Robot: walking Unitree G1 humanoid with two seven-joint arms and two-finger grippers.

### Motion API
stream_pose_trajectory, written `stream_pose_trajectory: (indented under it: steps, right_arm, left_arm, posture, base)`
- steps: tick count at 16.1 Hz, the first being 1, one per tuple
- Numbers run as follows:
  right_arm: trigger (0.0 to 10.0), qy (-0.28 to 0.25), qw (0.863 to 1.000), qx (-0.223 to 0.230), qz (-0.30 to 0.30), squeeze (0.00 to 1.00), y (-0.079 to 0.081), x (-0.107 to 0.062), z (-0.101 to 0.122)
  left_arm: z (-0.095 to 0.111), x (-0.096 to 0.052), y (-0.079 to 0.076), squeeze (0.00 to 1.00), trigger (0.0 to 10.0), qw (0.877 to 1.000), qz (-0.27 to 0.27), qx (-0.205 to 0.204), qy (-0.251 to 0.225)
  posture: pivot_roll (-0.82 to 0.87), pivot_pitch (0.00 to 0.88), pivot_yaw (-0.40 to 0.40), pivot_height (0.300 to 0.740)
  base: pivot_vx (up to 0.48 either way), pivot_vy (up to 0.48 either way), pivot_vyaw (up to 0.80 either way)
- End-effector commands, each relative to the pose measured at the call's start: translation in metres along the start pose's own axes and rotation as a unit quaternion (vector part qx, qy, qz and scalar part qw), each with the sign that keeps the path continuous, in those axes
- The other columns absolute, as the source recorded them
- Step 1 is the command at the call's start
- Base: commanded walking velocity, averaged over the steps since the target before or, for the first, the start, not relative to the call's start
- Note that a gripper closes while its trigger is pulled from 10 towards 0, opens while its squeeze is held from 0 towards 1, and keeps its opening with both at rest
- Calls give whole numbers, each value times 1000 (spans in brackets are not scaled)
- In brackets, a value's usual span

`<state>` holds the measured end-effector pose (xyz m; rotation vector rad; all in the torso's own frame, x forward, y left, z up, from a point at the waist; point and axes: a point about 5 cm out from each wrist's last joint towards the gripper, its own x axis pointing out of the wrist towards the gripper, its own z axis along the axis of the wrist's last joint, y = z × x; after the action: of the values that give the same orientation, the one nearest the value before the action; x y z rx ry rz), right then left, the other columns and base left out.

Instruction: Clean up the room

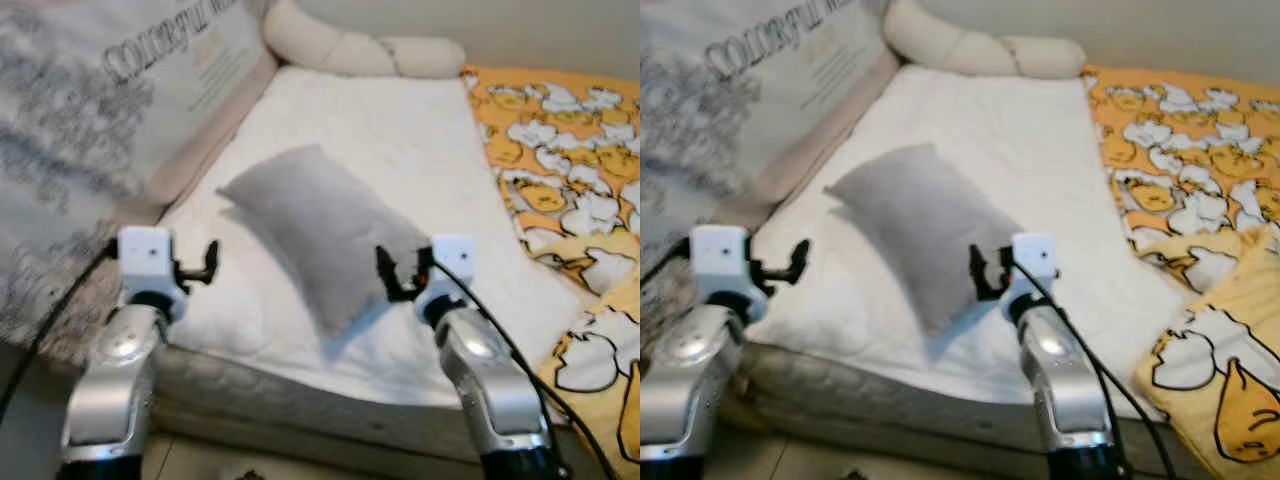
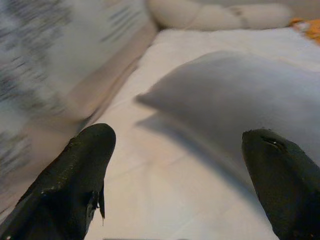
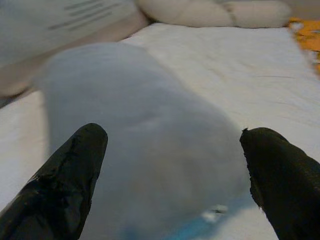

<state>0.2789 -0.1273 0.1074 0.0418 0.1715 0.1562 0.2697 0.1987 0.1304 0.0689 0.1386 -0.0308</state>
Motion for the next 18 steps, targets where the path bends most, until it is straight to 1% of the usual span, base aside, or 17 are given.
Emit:
stream_pose_trajectory:
  steps: [1,8,15,16,18]
  right_arm:
    - [10000,-1,1000,-3,-20,0,-10,-2,-1]
    - [10000,-1,999,-4,-33,0,-14,-2,-2]
    - [10000,-2,999,-4,-38,0,-14,-2,-4]
    - [10000,-3,999,-4,-38,0,-14,-2,-4]
    - [10000,-3,999,-5,-38,0,-15,-1,-4]
  left_arm:
    - [2,2,-8,1000,10000,1000,-19,1,-5]
    - [1,3,-12,1000,10000,999,-34,7,-3]
    - [-1,4,-14,1000,10000,999,-42,7,0]
    - [-1,4,-15,1000,10000,999,-46,3,-2]
    - [-1,4,-18,1000,10000,998,-55,8,0]
  posture:
    - [-19,0,4,740]
    - [-28,0,23,740]
    - [-26,0,35,740]
    - [-29,0,35,740]
    - [-29,0,33,740]
  base:
    - [322,0,0]
    - [298,0,0]
    - [286,0,0]
    - [0,0,0]
    - [0,0,0]
